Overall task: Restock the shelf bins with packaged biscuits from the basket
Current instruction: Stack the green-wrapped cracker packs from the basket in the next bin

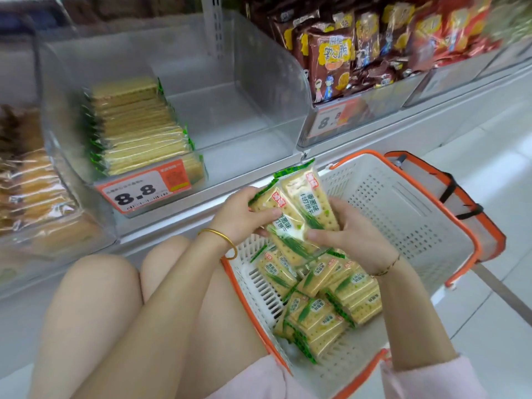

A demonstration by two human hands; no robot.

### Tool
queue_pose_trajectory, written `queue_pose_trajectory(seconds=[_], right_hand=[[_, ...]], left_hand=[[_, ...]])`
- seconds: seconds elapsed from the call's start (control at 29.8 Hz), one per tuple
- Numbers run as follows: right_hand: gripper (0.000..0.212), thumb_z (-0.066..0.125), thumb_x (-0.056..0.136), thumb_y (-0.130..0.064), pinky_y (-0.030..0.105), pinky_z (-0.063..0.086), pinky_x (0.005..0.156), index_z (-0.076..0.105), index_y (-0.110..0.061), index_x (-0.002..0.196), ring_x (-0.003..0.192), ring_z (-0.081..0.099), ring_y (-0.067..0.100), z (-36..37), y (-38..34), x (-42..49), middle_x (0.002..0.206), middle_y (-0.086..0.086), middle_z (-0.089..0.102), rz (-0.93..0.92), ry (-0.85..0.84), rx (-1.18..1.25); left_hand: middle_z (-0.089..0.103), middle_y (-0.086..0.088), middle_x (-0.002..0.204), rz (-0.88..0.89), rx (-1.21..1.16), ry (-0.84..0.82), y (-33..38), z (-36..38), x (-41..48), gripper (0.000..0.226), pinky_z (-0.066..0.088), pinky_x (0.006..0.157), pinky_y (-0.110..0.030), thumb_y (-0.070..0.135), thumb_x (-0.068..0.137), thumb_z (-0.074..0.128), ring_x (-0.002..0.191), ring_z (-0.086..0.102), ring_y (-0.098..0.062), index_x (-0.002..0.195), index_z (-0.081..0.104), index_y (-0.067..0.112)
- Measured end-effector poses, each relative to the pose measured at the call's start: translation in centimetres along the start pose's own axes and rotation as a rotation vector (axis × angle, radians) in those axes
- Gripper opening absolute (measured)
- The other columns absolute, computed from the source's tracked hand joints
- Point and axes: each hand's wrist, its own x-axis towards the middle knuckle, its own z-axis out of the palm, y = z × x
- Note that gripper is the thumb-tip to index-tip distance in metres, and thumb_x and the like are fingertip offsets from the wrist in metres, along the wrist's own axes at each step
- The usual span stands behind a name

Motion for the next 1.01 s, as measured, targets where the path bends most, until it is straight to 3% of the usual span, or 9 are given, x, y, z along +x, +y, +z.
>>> queue_pose_trajectory(seconds=[0.1, 0.17, 0.27, 0.34, 0.4, 0.47, 0.67, 0.8, 1.01], right_hand=[[0.049, 0.076, 0.073, -0.010, 0.024, 0.057, 0.071, 0.050, -0.026, 0.111, 0.085, 0.068, 0.006, -0.1, -3.5, -0.2, 0.097, -0.006, 0.067, -0.099, 0.033, -0.107], [0.049, 0.077, 0.072, -0.009, 0.027, 0.058, 0.072, 0.051, -0.031, 0.108, 0.087, 0.067, 0.006, -0.3, -6.1, 0.0, 0.097, -0.007, 0.066, -0.206, 0.089, -0.178], [0.052, 0.078, 0.072, -0.011, 0.035, 0.055, 0.080, 0.051, -0.028, 0.114, 0.090, 0.065, 0.008, -0.6, -10.3, 0.9, 0.097, -0.011, 0.065, -0.353, 0.145, -0.345], [0.051, 0.077, 0.073, -0.013, 0.038, 0.052, 0.082, 0.052, -0.025, 0.117, 0.091, 0.061, 0.011, -0.4, -13.1, 2.2, 0.098, -0.014, 0.062, -0.470, 0.208, -0.541], [0.050, 0.075, 0.074, -0.015, 0.042, 0.050, 0.082, 0.053, -0.024, 0.118, 0.095, 0.059, 0.016, 0.1, -15.6, 4.2, 0.103, -0.010, 0.060, -0.569, 0.258, -0.691], [0.051, 0.073, 0.076, -0.020, 0.041, 0.049, 0.083, 0.051, -0.028, 0.121, 0.102, 0.056, 0.020, 0.6, -17.1, 6.9, 0.111, -0.007, 0.061, -0.615, 0.284, -0.844], [0.049, 0.070, 0.076, -0.019, 0.034, 0.045, 0.084, 0.052, -0.028, 0.120, 0.106, 0.055, 0.022, 1.7, -17.2, 13.6, 0.113, -0.002, 0.059, -0.495, 0.085, -1.049], [0.049, 0.074, 0.072, -0.014, 0.034, 0.047, 0.088, 0.056, -0.025, 0.117, 0.100, 0.053, 0.018, 1.9, -16.1, 15.8, 0.107, -0.004, 0.056, -0.387, -0.039, -1.083], [0.040, 0.067, 0.078, -0.007, 0.020, 0.037, 0.078, 0.060, -0.016, 0.117, 0.092, 0.052, 0.015, 2.3, -14.8, 17.9, 0.110, 0.003, 0.061, -0.347, -0.203, -1.163]], left_hand=[[0.061, -0.011, 0.091, 0.119, 0.014, 0.057, 3.6, -1.4, -0.7, 0.025, 0.060, 0.063, -0.032, 0.008, 0.081, 0.070, 0.075, 0.065, -0.021, 0.100, 0.052, 0.009], [0.064, -0.013, 0.093, 0.182, 0.004, 0.089, 5.8, -2.6, -1.2, 0.024, 0.059, 0.069, -0.038, 0.007, 0.080, 0.070, 0.081, 0.067, -0.026, 0.096, 0.053, 0.012], [0.063, -0.004, 0.092, 0.317, 0.012, 0.186, 8.4, -4.7, -1.9, 0.028, 0.058, 0.075, -0.031, 0.012, 0.077, 0.075, 0.084, 0.066, -0.021, 0.093, 0.054, 0.020], [0.062, 0.003, 0.092, 0.407, 0.169, 0.323, 9.6, -6.6, -1.8, 0.029, 0.048, 0.079, -0.017, 0.021, 0.074, 0.076, 0.085, 0.061, -0.012, 0.097, 0.059, 0.018], [0.059, 0.011, 0.088, 0.419, 0.295, 0.447, 10.4, -8.5, -1.6, 0.026, 0.038, 0.072, -0.005, 0.019, 0.079, 0.074, 0.078, 0.054, 0.000, 0.102, 0.062, 0.015], [0.061, 0.008, 0.096, 0.383, 0.378, 0.529, 10.6, -10.2, -0.9, 0.032, 0.039, 0.073, -0.008, 0.018, 0.081, 0.071, 0.086, 0.056, -0.005, 0.111, 0.060, 0.013], [0.057, -0.010, 0.122, 0.093, 0.478, 0.474, 8.5, -11.7, 2.1, 0.082, 0.042, 0.091, -0.030, 0.020, 0.082, 0.070, 0.110, 0.055, -0.023, 0.146, 0.019, 0.013], [0.040, -0.017, 0.135, 0.079, 0.767, 0.512, 8.0, -11.5, 3.2, 0.075, 0.036, 0.104, -0.040, 0.024, 0.081, 0.071, 0.124, 0.042, -0.035, 0.144, 0.030, 0.020], [0.054, -0.007, 0.129, -0.003, 1.054, 0.363, 7.8, -10.1, 4.7, 0.049, 0.039, 0.095, -0.040, 0.031, 0.085, 0.065, 0.120, 0.045, -0.031, 0.130, 0.048, 0.024]])
